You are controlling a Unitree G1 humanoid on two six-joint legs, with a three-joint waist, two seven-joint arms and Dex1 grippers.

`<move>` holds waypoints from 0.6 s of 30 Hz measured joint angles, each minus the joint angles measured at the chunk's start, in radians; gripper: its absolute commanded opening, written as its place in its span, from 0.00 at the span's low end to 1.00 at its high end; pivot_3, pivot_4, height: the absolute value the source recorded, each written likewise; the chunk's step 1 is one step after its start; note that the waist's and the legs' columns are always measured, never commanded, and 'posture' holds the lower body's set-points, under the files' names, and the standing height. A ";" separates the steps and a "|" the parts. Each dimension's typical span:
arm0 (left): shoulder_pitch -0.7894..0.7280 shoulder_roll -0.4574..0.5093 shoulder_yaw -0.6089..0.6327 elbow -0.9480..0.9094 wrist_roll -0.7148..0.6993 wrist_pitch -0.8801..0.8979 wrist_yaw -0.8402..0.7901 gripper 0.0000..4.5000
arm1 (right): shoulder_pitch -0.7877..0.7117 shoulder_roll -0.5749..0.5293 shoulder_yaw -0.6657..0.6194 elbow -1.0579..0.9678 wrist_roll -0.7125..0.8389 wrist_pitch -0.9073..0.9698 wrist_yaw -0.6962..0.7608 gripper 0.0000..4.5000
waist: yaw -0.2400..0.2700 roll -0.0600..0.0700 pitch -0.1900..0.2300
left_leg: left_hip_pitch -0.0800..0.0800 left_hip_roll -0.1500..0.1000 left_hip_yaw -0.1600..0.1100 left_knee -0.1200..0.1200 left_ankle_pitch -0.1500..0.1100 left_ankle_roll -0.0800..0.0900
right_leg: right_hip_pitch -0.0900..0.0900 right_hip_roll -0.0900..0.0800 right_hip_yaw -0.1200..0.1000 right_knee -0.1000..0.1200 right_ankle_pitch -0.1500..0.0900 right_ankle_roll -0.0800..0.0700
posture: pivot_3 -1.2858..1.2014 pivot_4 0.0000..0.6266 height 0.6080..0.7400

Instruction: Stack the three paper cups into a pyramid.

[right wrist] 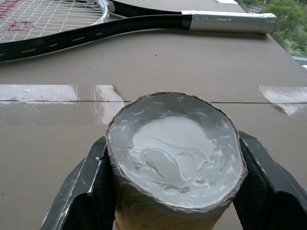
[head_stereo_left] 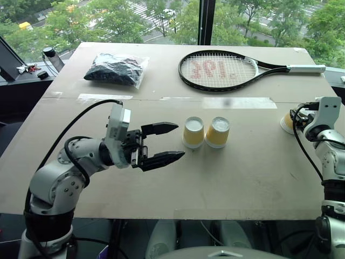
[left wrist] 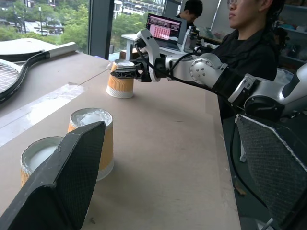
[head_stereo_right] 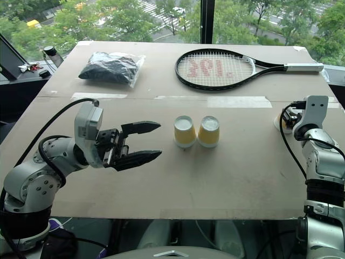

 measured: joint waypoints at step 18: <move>0.215 -0.045 0.154 0.195 0.019 -0.230 -0.183 1.00 | -0.186 -0.090 0.148 -0.591 0.394 0.404 0.279 0.52 | -0.003 0.002 0.002 | -0.001 0.001 -0.001 -0.005 -0.002 0.004 | -0.005 -0.003 0.004 -0.001 0.000 0.000 | 0.52 0.24 1.00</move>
